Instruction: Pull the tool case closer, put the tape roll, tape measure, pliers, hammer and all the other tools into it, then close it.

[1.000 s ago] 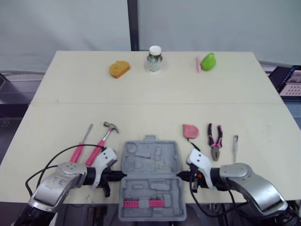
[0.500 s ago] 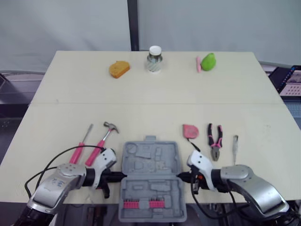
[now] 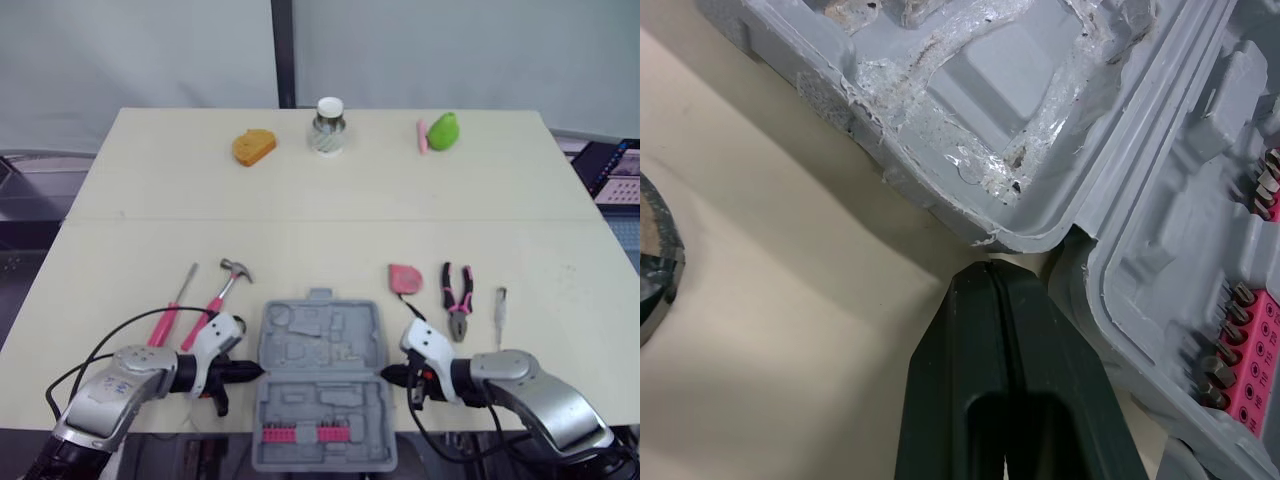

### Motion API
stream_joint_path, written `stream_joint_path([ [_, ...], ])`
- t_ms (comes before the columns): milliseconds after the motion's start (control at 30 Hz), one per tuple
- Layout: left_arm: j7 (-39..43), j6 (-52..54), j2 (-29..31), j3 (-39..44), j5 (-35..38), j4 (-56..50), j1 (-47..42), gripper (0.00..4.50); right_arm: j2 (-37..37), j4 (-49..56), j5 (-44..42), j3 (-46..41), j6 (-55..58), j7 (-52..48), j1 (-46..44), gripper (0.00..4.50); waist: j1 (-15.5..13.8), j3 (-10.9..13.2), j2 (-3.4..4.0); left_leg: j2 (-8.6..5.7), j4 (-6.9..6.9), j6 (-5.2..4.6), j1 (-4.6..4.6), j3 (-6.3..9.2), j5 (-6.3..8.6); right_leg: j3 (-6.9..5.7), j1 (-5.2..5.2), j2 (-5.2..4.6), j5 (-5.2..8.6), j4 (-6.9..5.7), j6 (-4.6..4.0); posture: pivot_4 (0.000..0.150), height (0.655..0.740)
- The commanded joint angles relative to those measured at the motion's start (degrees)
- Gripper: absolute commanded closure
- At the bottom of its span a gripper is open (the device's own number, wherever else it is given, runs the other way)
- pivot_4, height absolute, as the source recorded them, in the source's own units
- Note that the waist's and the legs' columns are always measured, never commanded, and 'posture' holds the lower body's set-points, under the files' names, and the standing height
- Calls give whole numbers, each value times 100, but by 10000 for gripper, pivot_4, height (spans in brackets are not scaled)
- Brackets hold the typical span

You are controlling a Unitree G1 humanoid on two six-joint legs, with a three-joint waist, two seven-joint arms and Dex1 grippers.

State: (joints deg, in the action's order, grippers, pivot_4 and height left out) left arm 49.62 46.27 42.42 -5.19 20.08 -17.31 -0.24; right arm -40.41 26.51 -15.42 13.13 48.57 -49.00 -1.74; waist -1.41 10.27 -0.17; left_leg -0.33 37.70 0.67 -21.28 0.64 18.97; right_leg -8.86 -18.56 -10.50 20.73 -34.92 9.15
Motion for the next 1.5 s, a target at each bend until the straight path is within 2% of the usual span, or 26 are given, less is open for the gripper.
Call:
stream_joint_path([
  [33, 5, -19, 53, 74, 69, -62, 33, 45000, -79, 24, -85, -174, -103, 44, 27, 44514, 0, 0, 0, 0, 0, 0, 0, 0, 0, 0, 0, 0, 0, 0, 0, 1500, 7400],
  [200, 28, -12, 207, 361, 142, -136, 229, 45000, -320, -43, -130, -465, -189, -37, 195, 44514, 1, 0, 0, 0, 0, 0, 0, 0, 0, 0, 0, 0, 0, 0, 0, 1500, 7400],
  [300, 114, 58, 332, 875, 423, -274, 438, 45000, -412, -83, -431, -1035, -528, -254, 415, 44514, 0, 0, -1, 1, -1, 0, 0, -1, 0, -1, 0, 0, 0, 2, 0, 1500, 7400],
  [400, 257, 132, 441, 1584, 822, -266, 628, 45000, -411, -138, -1019, -1795, -819, -650, 607, 44514, -2, 1, -1, 2, -1, -1, -1, -2, 0, -1, 2, 0, 0, 8, 0, 1500, 7400],
  [533, 156, 26, 559, 3166, 1082, 441, 798, 45000, -674, -1311, -1493, -3236, -1186, -1110, 683, 44514, -13, 1, -2, 2, 0, -2, 2, -3, 1, -3, 12, 0, 0, 18, 0, 1500, 7400],
  [633, -92, -396, 572, 3802, 842, 1066, 858, 36726, -1006, -2353, -1446, -3758, -1451, -1348, 678, 36460, -14, 1, -2, -1, -2, -5, 2, -5, 2, -4, 12, 0, 0, 20, 0, 1500, 7400],
  [733, -348, -997, 577, 4267, 566, 1915, 853, 22896, -1249, -3645, -1301, -4087, -1967, -1451, 452, 22340, 6, 1, -3, 2, -8, -5, 9, -18, 3, -5, 13, 0, 0, 27, 0, 1500, 7400],
  [867, -615, -1639, 547, 4649, 344, 2702, 985, 2057, -1479, -5139, -1008, -4207, -2711, -1477, 115, 1394, 27, 1, -3, 6, -19, -5, 15, -34, 3, -4, 6, -2, 0, 30, 0, 1500, 7400],
  [900, -638, -1718, 541, 4677, 329, 2779, 1009, 847, -1509, -5358, -943, -4175, -2858, -1492, 53, 473, 34, 1, -3, 6, -23, -5, 16, -37, 3, -5, 4, -2, 0, 31, 0, 1500, 7400],
  [1033, -737, -2089, 579, 4770, 243, 3243, 1105, 847, -1601, -6133, -733, -4054, -3294, -1543, -229, 473, 60, 1, -3, 8, -25, -5, 19, -42, 3, -5, 3, -3, 0, 32, 0, 1500, 7400],
  [1200, -733, -2245, 613, 4704, 249, 3374, 1066, 847, -1606, -6318, -605, -3946, -3501, -1615, -382, 473, 62, 1, -3, 10, -24, -5, 19, -43, 3, -4, 2, -3, 0, 33, 0, 1500, 7400],
  [1400, -648, -2314, 551, 4411, 286, 3176, 843, 847, -1526, -5786, -714, -3899, -3392, -1700, -215, 473, 49, 1, -3, 10, -24, -5, 19, -43, 3, -4, 3, -4, 0, 32, 0, 1500, 7400],
  [1500, -414, -2237, 464, 4098, 496, 2641, 692, 847, -1458, -4785, -1026, -3890, -2951, -1806, -7, 473, 49, 1, -3, 10, -24, -5, 19, -43, 3, -4, 3, -4, 0, 33, 0, 1500, 7400],
])
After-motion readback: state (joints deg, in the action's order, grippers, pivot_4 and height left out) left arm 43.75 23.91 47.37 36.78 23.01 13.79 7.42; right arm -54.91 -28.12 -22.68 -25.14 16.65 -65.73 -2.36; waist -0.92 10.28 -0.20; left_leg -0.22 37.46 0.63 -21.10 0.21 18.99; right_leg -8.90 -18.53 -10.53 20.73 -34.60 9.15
